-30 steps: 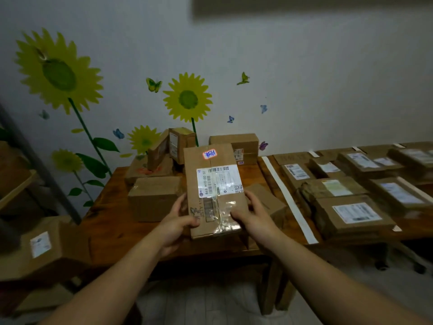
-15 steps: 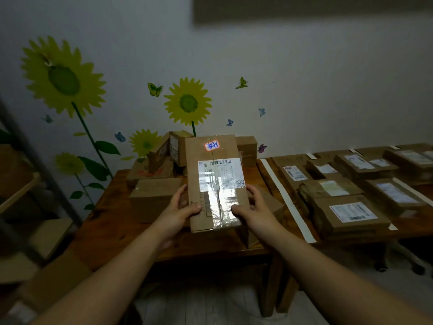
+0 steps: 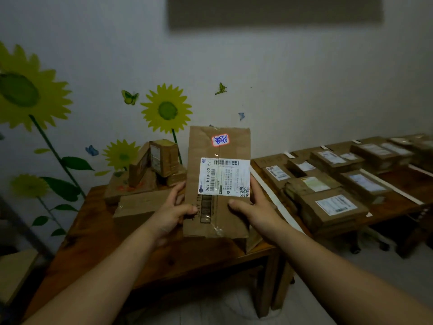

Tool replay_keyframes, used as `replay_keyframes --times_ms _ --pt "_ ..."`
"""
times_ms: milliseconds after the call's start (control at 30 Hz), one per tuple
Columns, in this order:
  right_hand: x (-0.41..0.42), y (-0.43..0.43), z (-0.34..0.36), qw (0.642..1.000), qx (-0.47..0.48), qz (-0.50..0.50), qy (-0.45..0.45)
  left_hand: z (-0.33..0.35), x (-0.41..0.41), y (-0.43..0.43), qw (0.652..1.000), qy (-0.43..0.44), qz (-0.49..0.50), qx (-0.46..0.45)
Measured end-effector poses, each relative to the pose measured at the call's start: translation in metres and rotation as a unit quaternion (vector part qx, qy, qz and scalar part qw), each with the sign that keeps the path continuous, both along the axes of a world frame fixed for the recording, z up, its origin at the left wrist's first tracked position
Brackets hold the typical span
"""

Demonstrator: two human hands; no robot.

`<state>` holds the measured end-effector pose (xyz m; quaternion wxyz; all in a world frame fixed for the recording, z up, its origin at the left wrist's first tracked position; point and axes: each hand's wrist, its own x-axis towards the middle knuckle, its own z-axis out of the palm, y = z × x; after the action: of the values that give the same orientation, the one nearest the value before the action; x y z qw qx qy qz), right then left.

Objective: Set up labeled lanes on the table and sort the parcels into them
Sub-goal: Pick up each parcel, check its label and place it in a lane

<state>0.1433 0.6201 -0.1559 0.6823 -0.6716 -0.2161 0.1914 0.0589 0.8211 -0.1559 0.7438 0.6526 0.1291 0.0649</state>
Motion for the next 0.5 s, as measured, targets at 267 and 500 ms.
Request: replay_keyframes --times_ms 267,500 --pt "0.028 -0.055 -0.001 0.984 0.041 -0.159 0.062 0.010 0.038 -0.030 0.985 0.112 -0.134 0.010" --pt "0.098 -0.168 0.019 0.942 0.044 -0.280 0.178 0.033 0.095 -0.120 0.990 0.132 -0.024 -0.038"
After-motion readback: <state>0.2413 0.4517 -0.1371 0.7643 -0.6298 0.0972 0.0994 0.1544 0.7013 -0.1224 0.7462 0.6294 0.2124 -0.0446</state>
